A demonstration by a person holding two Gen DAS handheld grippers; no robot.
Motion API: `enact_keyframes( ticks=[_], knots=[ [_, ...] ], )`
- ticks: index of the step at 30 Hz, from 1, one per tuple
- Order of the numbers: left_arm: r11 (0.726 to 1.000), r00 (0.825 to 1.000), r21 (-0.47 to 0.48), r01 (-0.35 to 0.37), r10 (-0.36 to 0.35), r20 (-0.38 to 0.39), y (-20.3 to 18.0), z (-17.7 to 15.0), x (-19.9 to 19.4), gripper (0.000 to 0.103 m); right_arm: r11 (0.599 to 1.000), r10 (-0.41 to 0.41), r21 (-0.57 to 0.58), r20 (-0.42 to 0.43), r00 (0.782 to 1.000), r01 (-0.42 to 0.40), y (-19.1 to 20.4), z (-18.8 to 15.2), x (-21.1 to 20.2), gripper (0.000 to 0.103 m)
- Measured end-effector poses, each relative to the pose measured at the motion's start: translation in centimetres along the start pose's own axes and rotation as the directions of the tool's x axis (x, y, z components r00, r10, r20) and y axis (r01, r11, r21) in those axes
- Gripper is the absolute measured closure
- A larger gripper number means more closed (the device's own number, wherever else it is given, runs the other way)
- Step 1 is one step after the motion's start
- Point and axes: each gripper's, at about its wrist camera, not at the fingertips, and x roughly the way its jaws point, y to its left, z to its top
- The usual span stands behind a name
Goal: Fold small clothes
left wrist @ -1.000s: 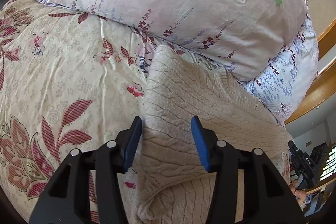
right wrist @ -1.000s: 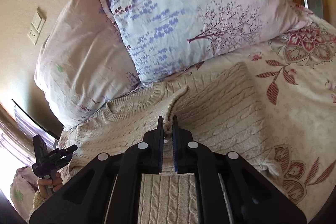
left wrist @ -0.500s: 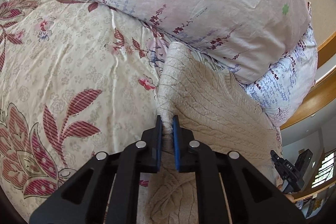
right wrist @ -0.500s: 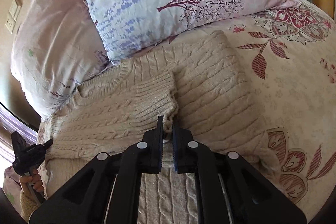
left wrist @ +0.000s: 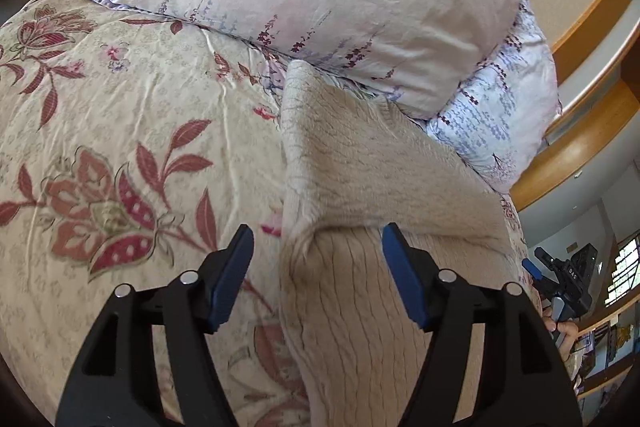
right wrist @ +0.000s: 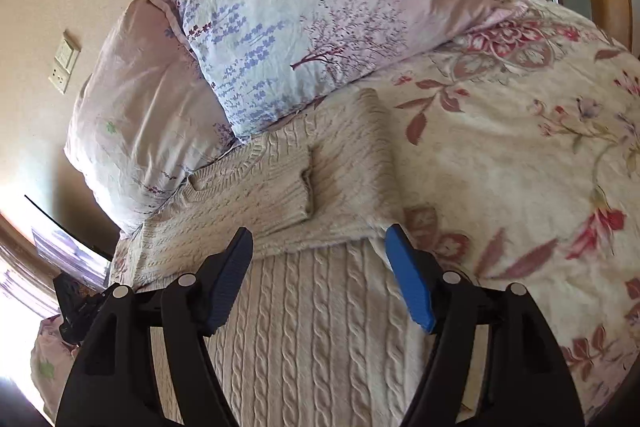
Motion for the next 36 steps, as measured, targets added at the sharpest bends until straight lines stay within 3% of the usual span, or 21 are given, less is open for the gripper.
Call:
enact_keyframes(
  ticks=[2, 8, 17, 23, 27, 31, 36],
  knots=[
    [1.0, 1.0, 0.01, 0.019, -0.018, -0.009, 0.1, -1.7, -1.4, 0.035, 0.999, 0.035, 0.039, -0.035, 0.999, -0.034, -1.7, -1.1, -1.0, 0.033],
    [0.999, 0.998, -0.008, 0.054, -0.054, -0.011, 0.4, -6.2, -4.1, 0.036, 0.997, 0.023, 0.075, -0.076, 0.997, -0.017, -4.2, -4.1, -3.1, 0.037],
    [0.988, 0.99, -0.068, 0.137, -0.138, -0.008, 0.3, -10.1, -6.1, 0.037, 0.984, 0.152, 0.118, -0.137, 0.979, -0.137, -3.9, -7.4, -3.8, 0.049],
    [0.979, 0.978, -0.053, 0.196, -0.199, -0.064, -1.3, -12.9, -6.6, 0.052, 0.966, 0.245, 0.125, -0.176, 0.953, -0.225, -3.1, -9.3, -4.3, 0.063],
    [0.977, 0.973, -0.048, 0.207, -0.211, -0.093, -2.2, -14.5, -6.6, 0.062, 0.955, 0.286, 0.135, -0.186, 0.94, -0.264, -3.0, -10.3, -4.9, 0.067],
    [0.956, 0.955, -0.12, 0.266, -0.279, -0.103, -1.8, -15.6, -6.4, 0.069, 0.949, 0.305, 0.138, -0.193, 0.933, -0.282, -3.1, -11.4, -5.7, 0.069],
    [0.944, 0.944, -0.15, 0.295, -0.313, -0.109, -1.8, -16.6, -6.4, 0.074, 0.948, 0.312, 0.141, -0.211, 0.926, -0.287, -3.3, -12.8, -6.6, 0.073]
  ],
)
